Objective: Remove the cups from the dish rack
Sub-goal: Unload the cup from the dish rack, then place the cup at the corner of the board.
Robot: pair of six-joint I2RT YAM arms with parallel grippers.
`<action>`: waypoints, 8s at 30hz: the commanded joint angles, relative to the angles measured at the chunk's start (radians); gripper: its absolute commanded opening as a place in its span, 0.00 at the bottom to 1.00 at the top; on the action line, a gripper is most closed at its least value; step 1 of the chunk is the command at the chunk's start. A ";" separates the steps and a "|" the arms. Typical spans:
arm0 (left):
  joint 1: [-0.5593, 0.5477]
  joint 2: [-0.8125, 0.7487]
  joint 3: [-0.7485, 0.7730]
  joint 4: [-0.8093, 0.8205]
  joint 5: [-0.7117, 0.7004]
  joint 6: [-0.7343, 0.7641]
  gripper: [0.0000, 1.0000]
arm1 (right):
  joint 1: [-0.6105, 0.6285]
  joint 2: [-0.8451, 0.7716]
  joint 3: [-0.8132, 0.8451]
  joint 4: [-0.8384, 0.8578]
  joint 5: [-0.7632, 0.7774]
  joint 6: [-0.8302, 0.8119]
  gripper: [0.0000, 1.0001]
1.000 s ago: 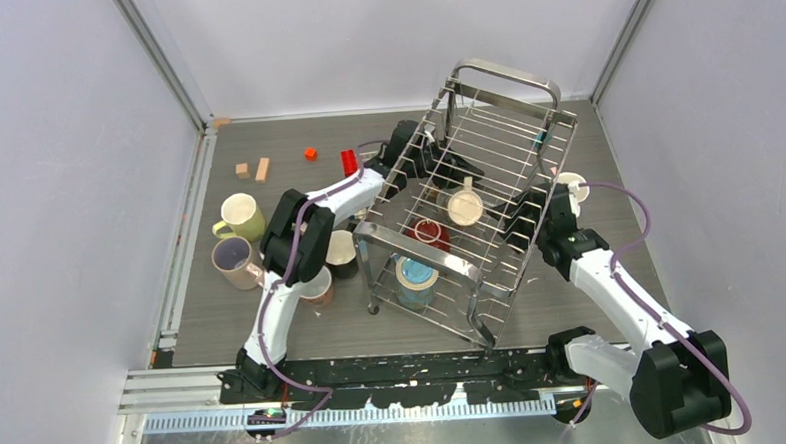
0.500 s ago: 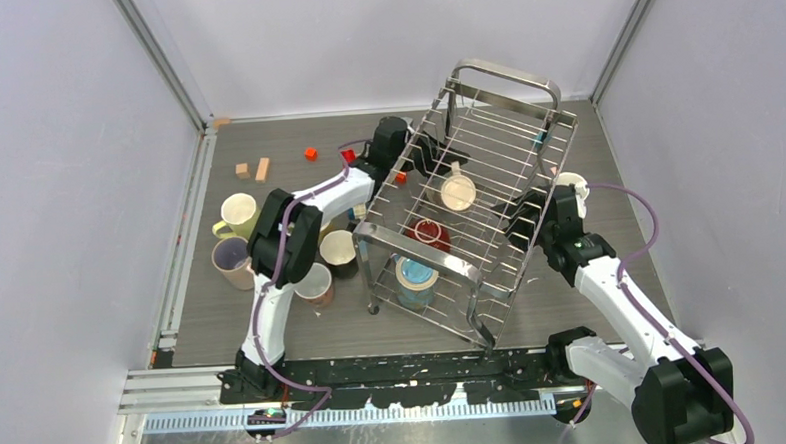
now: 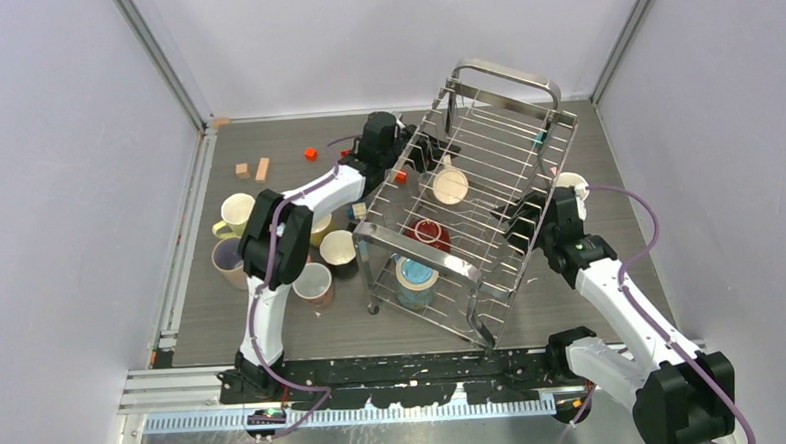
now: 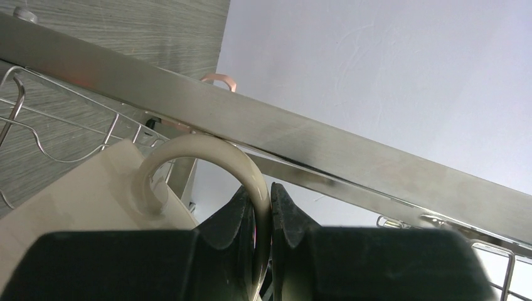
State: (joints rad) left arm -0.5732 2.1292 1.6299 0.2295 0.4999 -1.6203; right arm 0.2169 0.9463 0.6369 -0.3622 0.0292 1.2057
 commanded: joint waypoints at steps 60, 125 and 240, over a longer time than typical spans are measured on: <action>0.225 -0.200 0.254 -0.204 0.222 0.395 0.00 | 0.002 -0.437 -0.017 -0.181 0.120 -0.023 0.64; 0.172 -0.576 0.608 -0.351 0.436 0.415 0.00 | 0.004 0.242 1.276 -0.094 -0.789 -0.574 0.76; 0.165 -0.948 0.148 -0.713 0.157 0.988 1.00 | 0.325 0.142 1.413 -0.411 0.399 -0.862 0.01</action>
State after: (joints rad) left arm -0.4084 1.2366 1.8126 -0.4908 0.6506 -0.6838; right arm 0.5411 1.1336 1.9614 -0.9138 0.1913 0.3958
